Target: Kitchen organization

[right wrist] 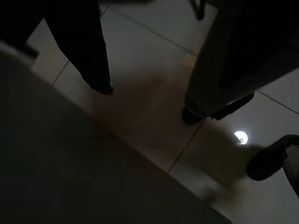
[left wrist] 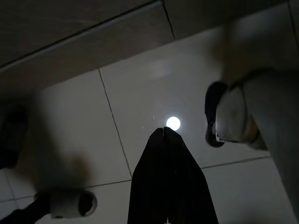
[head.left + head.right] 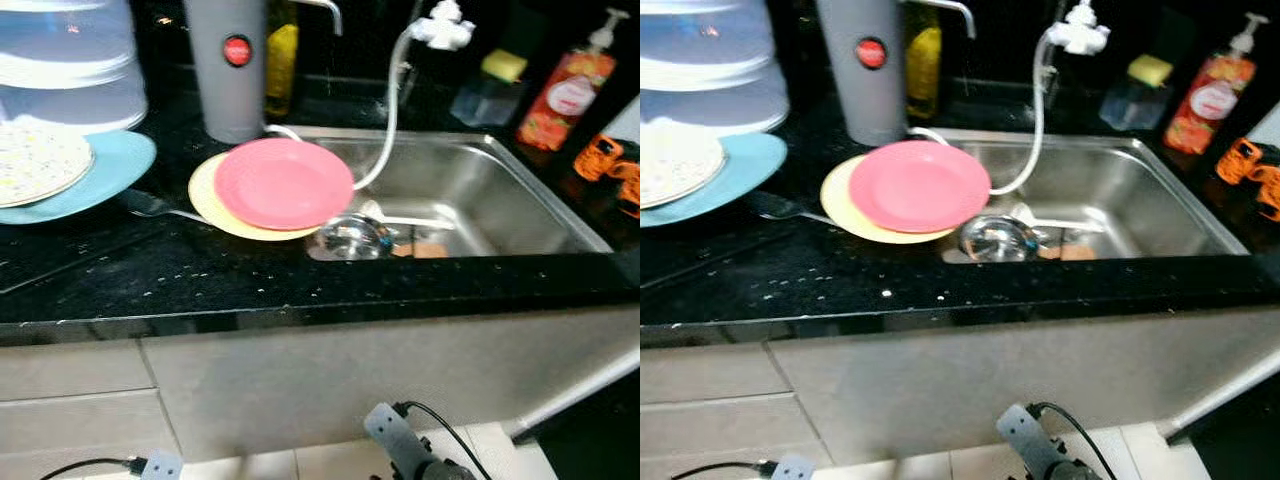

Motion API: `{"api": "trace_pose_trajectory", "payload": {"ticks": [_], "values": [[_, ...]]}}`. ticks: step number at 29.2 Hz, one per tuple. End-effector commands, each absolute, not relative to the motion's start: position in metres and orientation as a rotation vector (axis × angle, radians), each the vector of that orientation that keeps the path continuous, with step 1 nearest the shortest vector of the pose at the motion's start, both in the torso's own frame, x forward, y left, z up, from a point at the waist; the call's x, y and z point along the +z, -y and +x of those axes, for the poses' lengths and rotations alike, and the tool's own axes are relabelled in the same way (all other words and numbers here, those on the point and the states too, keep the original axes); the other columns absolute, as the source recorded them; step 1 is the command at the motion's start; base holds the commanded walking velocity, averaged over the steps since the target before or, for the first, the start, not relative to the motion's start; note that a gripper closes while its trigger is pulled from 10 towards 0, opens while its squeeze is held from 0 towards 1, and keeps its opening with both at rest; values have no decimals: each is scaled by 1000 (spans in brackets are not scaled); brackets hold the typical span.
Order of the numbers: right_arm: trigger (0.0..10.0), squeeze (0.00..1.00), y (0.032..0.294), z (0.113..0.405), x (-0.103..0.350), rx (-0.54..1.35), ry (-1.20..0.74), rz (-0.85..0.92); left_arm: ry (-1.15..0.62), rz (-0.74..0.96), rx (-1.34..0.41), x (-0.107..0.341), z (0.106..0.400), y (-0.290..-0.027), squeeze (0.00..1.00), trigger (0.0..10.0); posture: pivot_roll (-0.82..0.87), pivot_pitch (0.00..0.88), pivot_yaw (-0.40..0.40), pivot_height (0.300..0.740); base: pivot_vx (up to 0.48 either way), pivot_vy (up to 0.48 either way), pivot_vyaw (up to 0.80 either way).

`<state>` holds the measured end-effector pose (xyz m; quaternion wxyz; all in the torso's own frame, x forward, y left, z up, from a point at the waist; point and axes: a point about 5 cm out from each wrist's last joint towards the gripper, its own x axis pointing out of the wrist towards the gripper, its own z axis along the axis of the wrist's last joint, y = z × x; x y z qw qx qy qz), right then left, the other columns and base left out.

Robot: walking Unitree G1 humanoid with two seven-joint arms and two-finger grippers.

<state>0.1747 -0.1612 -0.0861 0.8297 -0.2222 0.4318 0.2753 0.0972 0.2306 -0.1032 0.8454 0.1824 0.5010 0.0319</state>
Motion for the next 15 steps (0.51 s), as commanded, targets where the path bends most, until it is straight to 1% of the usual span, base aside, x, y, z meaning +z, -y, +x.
{"api": "trace_pose_trajectory", "payload": {"ticks": [1,15], "values": [[10000,0,164,177,-85,583,-910,-480,-1057,368,50,-105,96,-222,0,10000,179,0,-151,740,0,0,800],[10000,0,164,176,-85,574,-913,-474,-1042,374,44,-104,99,-222,0,10000,175,0,-143,740,0,0,800]]}}
